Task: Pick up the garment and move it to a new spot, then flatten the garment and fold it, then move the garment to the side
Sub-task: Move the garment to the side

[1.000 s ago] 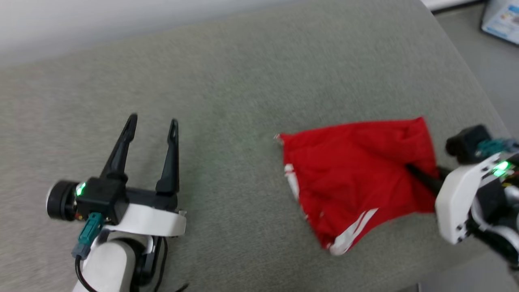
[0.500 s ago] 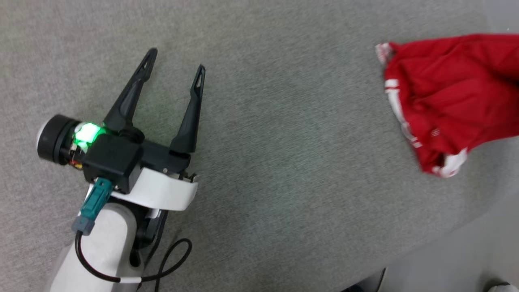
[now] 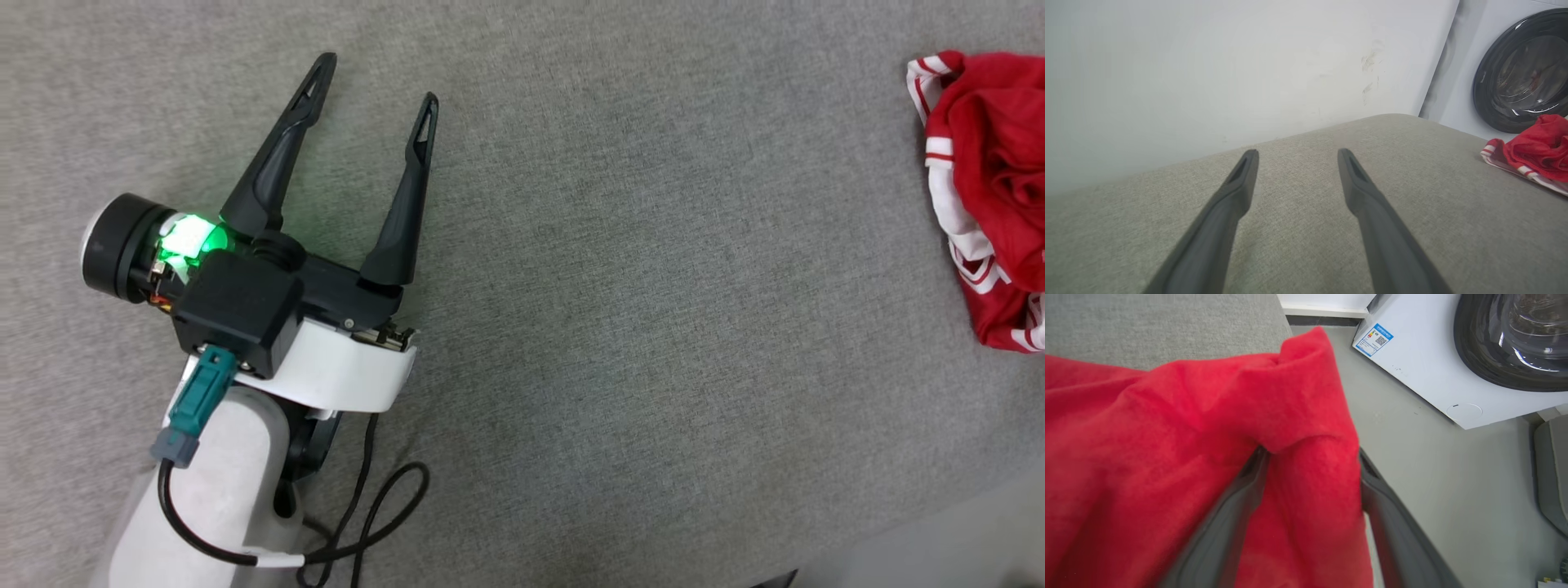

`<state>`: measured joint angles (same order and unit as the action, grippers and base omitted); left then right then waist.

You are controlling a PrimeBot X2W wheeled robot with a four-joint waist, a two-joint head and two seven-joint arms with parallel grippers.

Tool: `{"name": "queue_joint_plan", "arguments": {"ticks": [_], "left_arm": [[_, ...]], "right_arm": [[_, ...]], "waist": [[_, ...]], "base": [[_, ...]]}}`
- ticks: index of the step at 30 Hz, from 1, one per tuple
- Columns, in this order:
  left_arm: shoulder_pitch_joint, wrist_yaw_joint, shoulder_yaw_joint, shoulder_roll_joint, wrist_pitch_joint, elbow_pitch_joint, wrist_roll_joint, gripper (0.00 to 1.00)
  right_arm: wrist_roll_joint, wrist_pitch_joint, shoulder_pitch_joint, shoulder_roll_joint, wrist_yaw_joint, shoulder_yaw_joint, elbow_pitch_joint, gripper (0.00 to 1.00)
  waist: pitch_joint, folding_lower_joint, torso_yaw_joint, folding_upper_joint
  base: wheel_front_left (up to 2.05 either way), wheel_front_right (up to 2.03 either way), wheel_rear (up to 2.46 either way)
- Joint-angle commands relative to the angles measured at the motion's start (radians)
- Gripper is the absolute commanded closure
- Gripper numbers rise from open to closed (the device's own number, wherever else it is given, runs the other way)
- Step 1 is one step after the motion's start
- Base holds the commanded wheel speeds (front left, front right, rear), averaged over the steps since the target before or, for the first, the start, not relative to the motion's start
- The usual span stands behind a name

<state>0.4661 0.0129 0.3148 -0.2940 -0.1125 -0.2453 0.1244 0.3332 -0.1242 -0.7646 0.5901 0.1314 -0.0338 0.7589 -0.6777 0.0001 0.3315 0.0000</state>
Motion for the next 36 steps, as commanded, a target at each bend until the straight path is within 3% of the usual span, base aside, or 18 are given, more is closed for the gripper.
{"name": "queue_joint_plan", "arguments": {"ticks": [1, 9, 16, 27, 36], "left_arm": [[-0.004, 0.004, -0.001, 0.005, -0.011, 0.006, 0.006, 0.0], [-0.065, 0.025, -0.003, 0.033, -0.073, 0.078, 0.042, 0.0], [-0.172, 0.067, -0.024, 0.071, -0.119, 0.149, 0.088, 0.0], [-0.34, 0.123, -0.066, 0.112, -0.144, 0.217, 0.151, 0.0], [-0.447, 0.142, -0.097, 0.11, -0.15, 0.275, 0.167, 0.0]], "right_arm": [[-0.023, 0.033, -0.016, -0.007, -0.001, -0.024, 0.016, 0.0], [-0.21, 0.269, 0.032, -0.072, -0.001, -0.2, 0.059, 0.0], [-0.251, 0.364, 0.179, -0.184, -0.001, -0.27, -0.05, 0.0], [-0.22, 0.351, 0.488, -0.383, -0.001, -0.211, -0.34, 0.0], [-0.182, 0.271, 0.676, -0.477, -0.001, -0.103, -0.571, 0.0]], "waist": [[0.015, -0.0001, -0.01, 0.0], [0.135, -0.0001, -0.054, 0.0], [0.291, -0.0001, -0.102, 0.0], [0.488, -0.0001, -0.18, 0.0], [0.613, -0.0001, -0.256, 0.0]], "base": [[0.0, 0.0, 0.0], [0.0, 0.0, 0.0], [0.0, 0.0, 0.0], [0.0, 0.0, 0.0], [0.0, 0.0, 0.0]]}}
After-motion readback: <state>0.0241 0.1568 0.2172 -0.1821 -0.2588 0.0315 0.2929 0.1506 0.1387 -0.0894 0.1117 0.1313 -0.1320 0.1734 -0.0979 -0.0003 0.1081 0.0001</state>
